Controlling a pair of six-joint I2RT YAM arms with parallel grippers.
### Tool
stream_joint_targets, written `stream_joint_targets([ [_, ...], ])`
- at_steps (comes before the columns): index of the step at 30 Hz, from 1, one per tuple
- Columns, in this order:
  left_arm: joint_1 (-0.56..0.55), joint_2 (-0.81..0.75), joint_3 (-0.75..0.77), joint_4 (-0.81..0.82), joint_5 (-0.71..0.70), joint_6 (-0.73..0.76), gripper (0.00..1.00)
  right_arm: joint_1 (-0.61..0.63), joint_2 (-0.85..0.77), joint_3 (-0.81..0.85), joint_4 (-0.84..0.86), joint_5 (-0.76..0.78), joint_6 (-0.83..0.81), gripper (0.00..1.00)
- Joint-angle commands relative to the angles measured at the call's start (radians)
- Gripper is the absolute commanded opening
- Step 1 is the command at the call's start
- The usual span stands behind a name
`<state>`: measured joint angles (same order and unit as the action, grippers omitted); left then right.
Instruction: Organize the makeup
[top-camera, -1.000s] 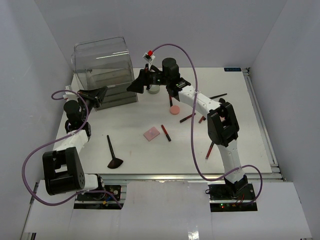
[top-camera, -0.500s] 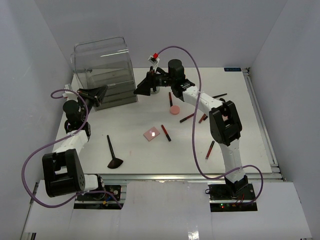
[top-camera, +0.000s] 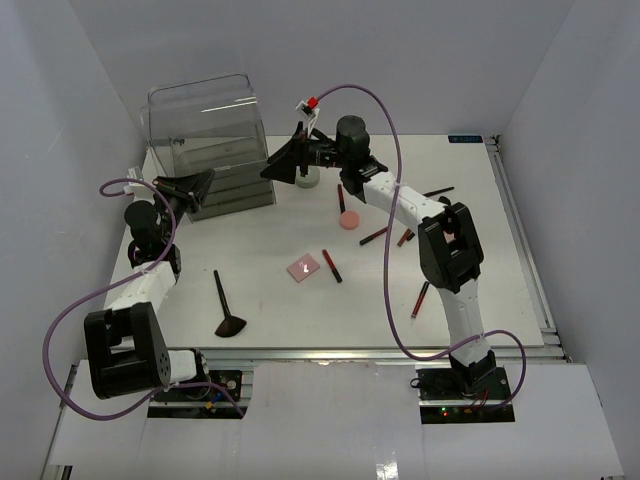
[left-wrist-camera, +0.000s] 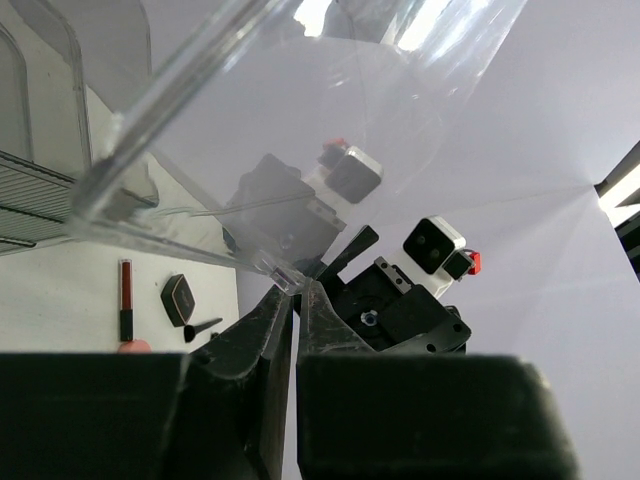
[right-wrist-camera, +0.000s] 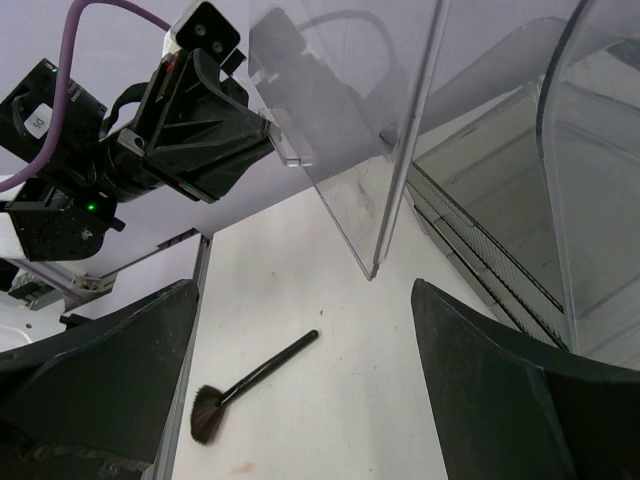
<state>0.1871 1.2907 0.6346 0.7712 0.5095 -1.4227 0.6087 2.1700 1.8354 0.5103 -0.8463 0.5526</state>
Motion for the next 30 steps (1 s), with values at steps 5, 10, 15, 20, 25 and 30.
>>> stream_joint_targets([
  [5,-0.004,-0.057,0.016,0.035,0.044,0.019,0.0,0.031,-0.016,0.064,0.14,0.01,0.084,0.96],
  [10,-0.004,-0.067,0.016,0.025,0.042,0.021,0.0,0.045,-0.032,0.058,0.181,-0.003,0.133,0.97],
  [15,-0.005,-0.085,0.02,-0.027,0.029,0.03,0.21,0.045,-0.045,0.026,0.211,-0.01,0.171,0.98],
  [20,-0.005,-0.117,0.022,-0.118,0.016,0.094,0.68,0.043,-0.056,0.01,0.229,-0.019,0.186,0.98],
  [25,0.0,-0.157,-0.021,-0.083,0.059,0.161,0.73,0.042,-0.069,0.002,0.246,-0.023,0.2,0.98],
  [30,0.001,-0.232,-0.128,-0.046,0.037,0.264,0.7,0.04,-0.084,-0.007,0.264,-0.03,0.222,0.98],
])
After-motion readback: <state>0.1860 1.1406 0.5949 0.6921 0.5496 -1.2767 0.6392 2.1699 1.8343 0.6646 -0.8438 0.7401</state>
